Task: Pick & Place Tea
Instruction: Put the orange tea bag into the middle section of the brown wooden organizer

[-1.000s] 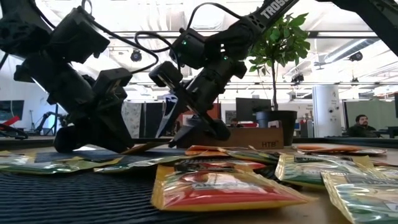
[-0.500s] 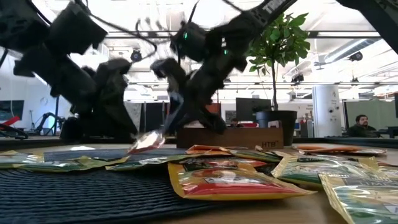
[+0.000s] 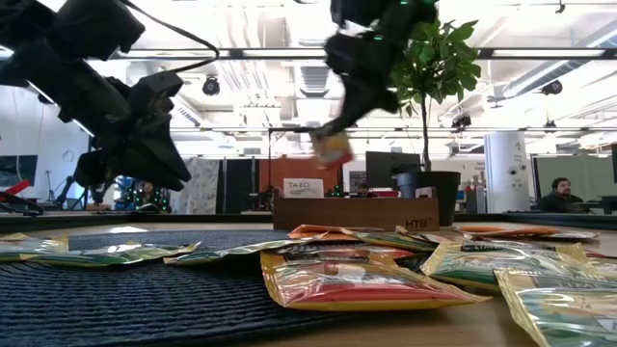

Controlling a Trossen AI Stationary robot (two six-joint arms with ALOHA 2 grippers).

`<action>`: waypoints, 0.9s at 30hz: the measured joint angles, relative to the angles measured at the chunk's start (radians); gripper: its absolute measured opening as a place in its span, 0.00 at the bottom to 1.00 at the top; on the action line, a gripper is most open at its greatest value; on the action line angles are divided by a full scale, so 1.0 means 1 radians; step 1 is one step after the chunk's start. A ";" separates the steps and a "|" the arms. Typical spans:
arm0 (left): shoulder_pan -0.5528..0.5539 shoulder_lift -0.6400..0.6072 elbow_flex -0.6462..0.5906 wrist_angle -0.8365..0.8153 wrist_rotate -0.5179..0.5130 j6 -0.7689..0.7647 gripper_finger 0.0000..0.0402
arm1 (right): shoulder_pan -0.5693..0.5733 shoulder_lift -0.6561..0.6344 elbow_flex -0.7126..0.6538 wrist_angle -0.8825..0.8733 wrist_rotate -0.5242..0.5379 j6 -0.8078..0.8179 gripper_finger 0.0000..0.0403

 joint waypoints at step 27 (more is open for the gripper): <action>0.002 0.004 0.002 -0.006 -0.056 -0.058 0.22 | -0.196 -0.076 -0.322 0.325 -0.176 -0.337 0.02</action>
